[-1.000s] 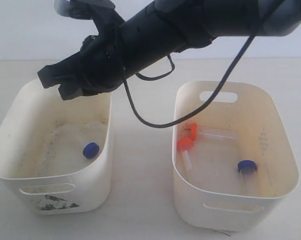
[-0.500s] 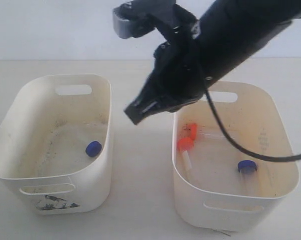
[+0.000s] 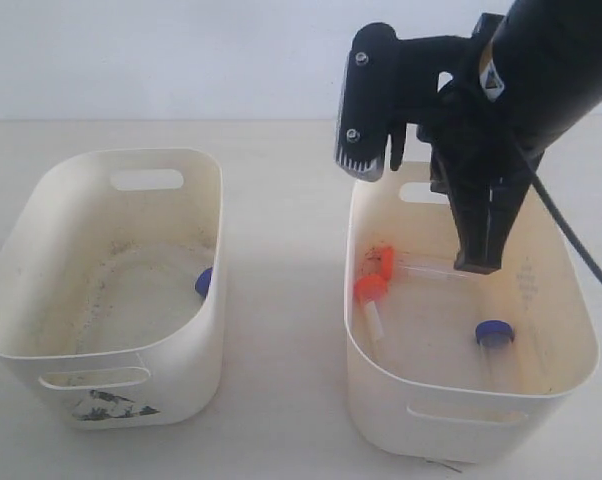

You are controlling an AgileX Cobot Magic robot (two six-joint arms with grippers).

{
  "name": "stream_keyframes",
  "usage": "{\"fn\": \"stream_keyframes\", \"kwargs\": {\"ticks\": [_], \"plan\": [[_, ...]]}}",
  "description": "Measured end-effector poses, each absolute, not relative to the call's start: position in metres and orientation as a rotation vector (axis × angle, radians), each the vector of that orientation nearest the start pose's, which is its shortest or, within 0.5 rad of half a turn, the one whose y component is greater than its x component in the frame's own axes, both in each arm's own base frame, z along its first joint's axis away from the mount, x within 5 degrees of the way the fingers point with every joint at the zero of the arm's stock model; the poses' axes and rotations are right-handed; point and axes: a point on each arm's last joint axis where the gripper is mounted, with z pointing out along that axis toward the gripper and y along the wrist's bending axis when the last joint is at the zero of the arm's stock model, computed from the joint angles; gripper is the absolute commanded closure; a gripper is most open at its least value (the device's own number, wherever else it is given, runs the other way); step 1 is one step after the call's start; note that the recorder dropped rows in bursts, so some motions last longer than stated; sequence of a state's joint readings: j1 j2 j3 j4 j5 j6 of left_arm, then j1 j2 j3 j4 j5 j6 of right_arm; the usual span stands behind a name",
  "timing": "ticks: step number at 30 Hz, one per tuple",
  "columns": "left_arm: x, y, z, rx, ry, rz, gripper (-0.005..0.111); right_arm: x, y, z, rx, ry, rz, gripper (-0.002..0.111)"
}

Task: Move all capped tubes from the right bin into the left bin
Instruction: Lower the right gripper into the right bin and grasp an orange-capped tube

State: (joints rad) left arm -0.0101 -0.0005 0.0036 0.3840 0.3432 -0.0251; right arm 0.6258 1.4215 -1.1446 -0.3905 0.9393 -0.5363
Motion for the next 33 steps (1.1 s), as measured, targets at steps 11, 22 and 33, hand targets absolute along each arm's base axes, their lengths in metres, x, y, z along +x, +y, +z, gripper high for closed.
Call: {"fn": "stream_keyframes", "kwargs": {"ticks": [11,22,33], "plan": [[0.053,0.011,0.183,0.226,1.804,0.347,0.102,0.267,0.119,0.261,-1.623,2.134,-0.439,0.109],[0.053,0.011,0.183,0.226,1.804,0.347,0.102,0.277,0.127,0.213,-1.720,2.119,-0.394,0.109],[0.053,0.011,0.183,0.226,1.804,0.347,0.102,0.305,0.105,0.176,-1.665,2.209,-0.386,0.109]]}}
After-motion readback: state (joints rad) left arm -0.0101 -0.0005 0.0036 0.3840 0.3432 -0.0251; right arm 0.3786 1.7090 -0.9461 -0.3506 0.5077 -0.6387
